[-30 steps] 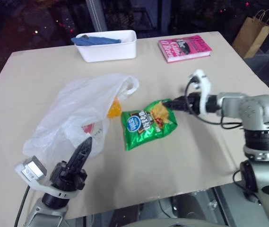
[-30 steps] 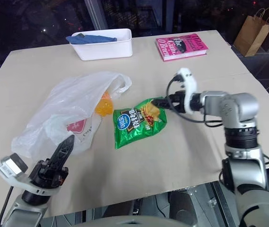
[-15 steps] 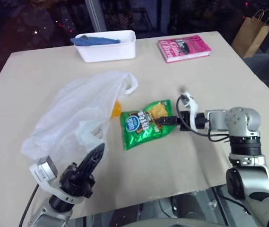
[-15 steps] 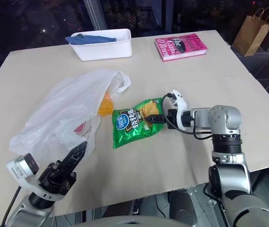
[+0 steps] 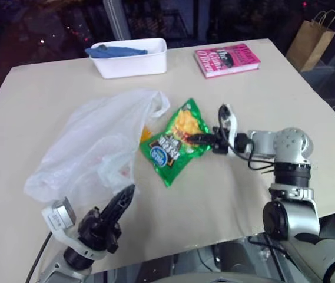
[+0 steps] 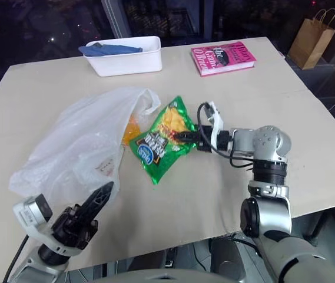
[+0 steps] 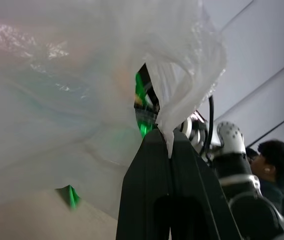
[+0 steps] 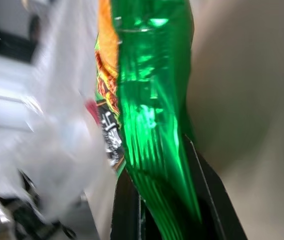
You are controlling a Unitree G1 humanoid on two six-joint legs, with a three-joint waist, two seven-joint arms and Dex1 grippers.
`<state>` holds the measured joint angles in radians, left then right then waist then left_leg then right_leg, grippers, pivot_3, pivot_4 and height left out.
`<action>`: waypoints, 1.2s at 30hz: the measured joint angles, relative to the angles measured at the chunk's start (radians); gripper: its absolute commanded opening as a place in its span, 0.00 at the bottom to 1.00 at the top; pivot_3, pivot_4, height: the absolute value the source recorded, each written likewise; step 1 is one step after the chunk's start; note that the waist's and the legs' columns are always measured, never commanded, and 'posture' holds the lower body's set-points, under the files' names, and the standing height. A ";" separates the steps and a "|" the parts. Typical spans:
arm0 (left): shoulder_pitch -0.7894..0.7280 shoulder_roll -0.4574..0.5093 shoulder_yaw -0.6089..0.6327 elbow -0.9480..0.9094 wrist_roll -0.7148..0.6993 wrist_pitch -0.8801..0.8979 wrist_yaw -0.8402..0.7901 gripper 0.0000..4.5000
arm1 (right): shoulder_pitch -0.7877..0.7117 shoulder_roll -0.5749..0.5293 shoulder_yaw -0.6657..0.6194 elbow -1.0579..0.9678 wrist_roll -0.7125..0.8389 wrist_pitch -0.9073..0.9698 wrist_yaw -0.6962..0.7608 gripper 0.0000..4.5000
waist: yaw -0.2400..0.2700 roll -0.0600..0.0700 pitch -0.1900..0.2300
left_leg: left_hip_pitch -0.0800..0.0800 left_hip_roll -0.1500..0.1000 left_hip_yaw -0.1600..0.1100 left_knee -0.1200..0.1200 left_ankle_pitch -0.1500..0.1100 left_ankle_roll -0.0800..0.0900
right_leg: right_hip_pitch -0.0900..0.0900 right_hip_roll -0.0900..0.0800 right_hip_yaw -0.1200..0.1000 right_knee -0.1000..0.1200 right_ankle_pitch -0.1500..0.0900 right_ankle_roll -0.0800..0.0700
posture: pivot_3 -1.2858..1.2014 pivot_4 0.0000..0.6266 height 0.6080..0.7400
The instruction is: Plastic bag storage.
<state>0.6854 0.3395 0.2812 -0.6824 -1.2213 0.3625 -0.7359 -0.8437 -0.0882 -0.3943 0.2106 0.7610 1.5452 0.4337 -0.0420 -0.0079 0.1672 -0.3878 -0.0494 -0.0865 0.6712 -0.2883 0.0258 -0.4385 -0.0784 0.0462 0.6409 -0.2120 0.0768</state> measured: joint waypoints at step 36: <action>-0.142 -0.033 -0.038 0.041 0.023 0.005 -0.013 0.00 | -0.263 0.250 0.096 0.316 0.106 -0.058 -0.322 0.07 | -0.028 0.003 0.001 | 0.002 0.001 0.003 -0.002 0.000 0.000 | -0.001 0.001 0.005 0.000 0.000 0.000 | 0.52 0.24 1.00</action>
<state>0.5436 0.3063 0.2436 -0.6415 -1.1987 0.3676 -0.7485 -1.1067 0.1615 -0.2979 0.5271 0.8666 1.4875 0.1118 -0.0701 -0.0054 0.1686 -0.3856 -0.0488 -0.0834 0.6687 -0.2883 0.0258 -0.4397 -0.0769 0.0510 0.6413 -0.2119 0.0768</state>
